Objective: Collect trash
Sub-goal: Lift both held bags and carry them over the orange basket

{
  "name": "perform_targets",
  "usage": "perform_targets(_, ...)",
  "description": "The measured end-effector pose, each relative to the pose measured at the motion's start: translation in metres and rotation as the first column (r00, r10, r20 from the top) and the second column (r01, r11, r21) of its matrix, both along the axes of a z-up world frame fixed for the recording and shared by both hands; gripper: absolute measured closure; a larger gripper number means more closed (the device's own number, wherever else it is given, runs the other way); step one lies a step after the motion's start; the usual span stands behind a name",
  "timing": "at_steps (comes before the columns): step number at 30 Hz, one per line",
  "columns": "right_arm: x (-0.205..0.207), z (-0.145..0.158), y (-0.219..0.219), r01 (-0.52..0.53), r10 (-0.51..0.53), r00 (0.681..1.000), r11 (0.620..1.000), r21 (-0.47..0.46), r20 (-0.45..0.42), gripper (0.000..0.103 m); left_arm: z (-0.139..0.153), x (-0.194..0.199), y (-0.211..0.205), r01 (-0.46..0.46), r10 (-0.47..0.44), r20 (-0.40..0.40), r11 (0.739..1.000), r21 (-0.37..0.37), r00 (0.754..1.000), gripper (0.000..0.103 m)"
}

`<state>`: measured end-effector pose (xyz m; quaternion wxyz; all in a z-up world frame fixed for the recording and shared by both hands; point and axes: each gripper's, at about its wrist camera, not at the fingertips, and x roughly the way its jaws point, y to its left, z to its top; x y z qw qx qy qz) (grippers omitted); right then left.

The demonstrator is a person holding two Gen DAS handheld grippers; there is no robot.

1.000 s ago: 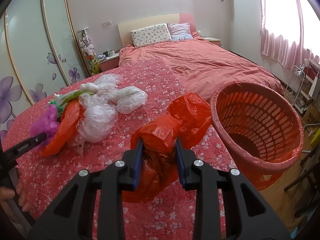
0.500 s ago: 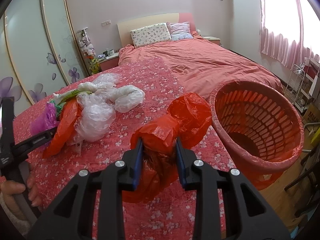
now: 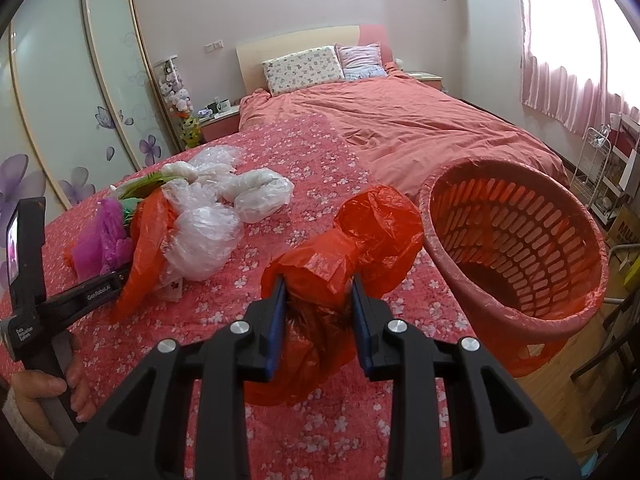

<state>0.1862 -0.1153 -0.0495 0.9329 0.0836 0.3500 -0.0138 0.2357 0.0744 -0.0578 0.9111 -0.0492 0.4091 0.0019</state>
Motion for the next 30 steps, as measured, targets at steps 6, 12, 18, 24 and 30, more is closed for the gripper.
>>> perform_targets(6,-0.006,0.011,-0.003,0.001,-0.001,1.0,1.0,0.0,0.03,0.073,0.016,-0.014,0.011,0.014,-0.014,0.039,1.0,-0.013,0.999,0.059)
perform_targets(12,-0.01,0.025,-0.007,-0.002,0.001,0.998,1.0,0.007,0.07,0.073,0.052,-0.034,0.02,0.023,-0.023,0.128,1.0,-0.002,0.992,0.059)
perform_targets(18,-0.014,0.039,-0.013,0.0,-0.002,0.994,1.0,0.018,0.106,0.073,0.083,-0.042,0.015,0.048,-0.046,0.194,0.999,-0.002,0.98,0.059)
perform_targets(24,-0.019,0.056,-0.028,0.012,-0.013,0.988,1.0,0.008,0.151,0.073,0.105,-0.046,-0.017,0.126,-0.119,0.226,0.992,-0.018,0.967,0.058)
perform_targets(30,-0.026,0.067,-0.051,0.05,-0.048,0.982,0.999,-0.006,0.183,0.073,0.115,-0.045,-0.062,0.238,-0.225,0.238,0.971,-0.03,0.945,0.058)
